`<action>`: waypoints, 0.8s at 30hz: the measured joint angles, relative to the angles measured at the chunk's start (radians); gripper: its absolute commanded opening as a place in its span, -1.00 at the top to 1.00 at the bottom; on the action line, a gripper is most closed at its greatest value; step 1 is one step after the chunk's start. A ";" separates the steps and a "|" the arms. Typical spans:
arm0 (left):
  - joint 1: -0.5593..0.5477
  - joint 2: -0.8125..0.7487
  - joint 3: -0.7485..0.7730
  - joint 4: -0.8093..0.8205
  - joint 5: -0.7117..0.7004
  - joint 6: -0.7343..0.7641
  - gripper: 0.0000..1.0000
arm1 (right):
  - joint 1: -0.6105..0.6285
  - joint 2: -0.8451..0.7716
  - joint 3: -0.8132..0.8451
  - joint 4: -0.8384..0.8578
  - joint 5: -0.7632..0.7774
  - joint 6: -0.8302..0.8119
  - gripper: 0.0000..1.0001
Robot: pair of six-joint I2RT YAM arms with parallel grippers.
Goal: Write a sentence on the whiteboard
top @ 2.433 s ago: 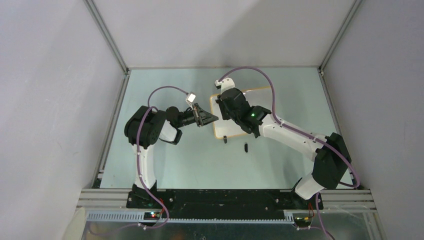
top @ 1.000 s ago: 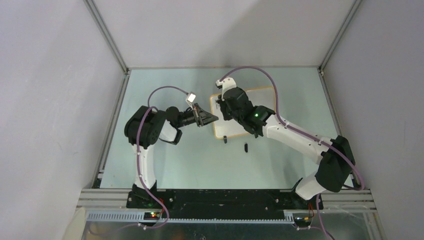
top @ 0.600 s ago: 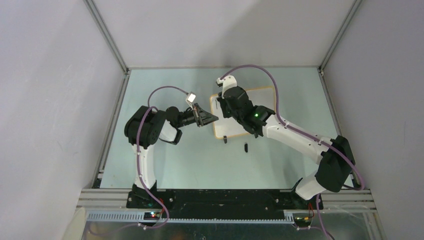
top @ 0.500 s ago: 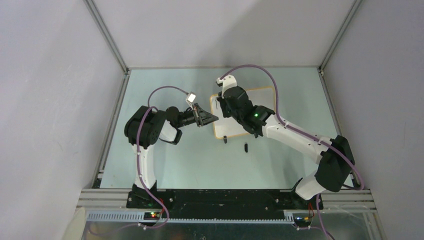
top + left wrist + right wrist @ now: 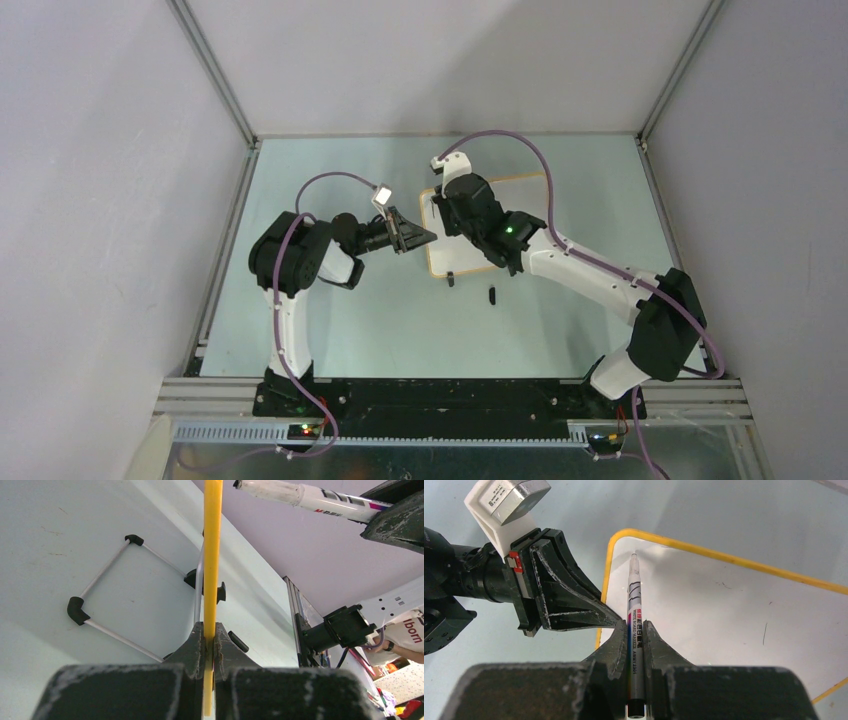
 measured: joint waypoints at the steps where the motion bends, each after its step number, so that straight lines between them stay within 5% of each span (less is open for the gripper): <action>1: 0.000 0.000 0.000 0.000 0.000 0.000 1.00 | 0.000 0.000 0.000 0.000 0.000 0.000 1.00; 24: 0.001 0.000 0.000 -0.002 -0.002 0.000 1.00 | 0.005 0.030 0.004 0.000 0.023 -0.006 1.00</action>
